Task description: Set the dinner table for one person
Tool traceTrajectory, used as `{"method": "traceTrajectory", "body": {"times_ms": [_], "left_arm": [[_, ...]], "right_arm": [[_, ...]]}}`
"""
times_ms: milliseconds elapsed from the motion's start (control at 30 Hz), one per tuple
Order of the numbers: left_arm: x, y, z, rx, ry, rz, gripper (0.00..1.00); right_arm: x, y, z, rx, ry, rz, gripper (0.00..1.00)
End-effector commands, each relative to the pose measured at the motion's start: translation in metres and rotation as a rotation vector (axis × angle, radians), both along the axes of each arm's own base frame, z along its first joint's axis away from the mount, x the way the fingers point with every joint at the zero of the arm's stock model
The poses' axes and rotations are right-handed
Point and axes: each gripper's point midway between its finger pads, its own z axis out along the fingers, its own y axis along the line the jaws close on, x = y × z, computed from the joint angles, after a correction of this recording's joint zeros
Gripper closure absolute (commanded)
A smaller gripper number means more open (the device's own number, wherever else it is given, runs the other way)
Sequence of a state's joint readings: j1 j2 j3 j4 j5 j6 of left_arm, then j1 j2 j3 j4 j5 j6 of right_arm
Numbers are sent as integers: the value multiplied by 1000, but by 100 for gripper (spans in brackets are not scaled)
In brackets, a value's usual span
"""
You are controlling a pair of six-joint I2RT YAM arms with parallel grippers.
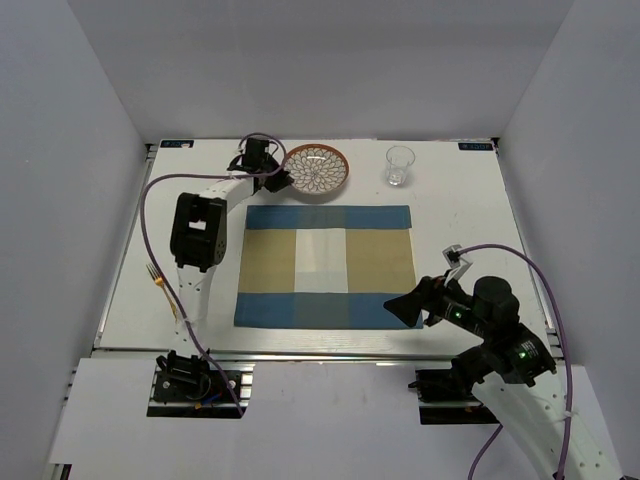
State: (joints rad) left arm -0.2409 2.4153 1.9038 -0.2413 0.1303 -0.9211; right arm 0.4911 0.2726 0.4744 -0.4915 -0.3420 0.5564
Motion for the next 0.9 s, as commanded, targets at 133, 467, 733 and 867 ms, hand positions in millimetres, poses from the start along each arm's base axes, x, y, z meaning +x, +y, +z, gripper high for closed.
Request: {"method": "traceTrajectory", "body": {"times_ms": [133, 467, 733, 867], "left_arm": [[-40, 15, 190, -143, -368, -52, 100], [-133, 6, 207, -133, -309, -216, 100], [-216, -3, 165, -204, -253, -341, 100], [-250, -10, 168, -189, -287, -414, 100]], "right_arm": [[0, -5, 8, 40, -34, -42, 11], [-10, -18, -5, 58, 9, -112, 11], [-14, -24, 15, 64, 8, -141, 11], [-13, -32, 19, 32, -13, -169, 11]]}}
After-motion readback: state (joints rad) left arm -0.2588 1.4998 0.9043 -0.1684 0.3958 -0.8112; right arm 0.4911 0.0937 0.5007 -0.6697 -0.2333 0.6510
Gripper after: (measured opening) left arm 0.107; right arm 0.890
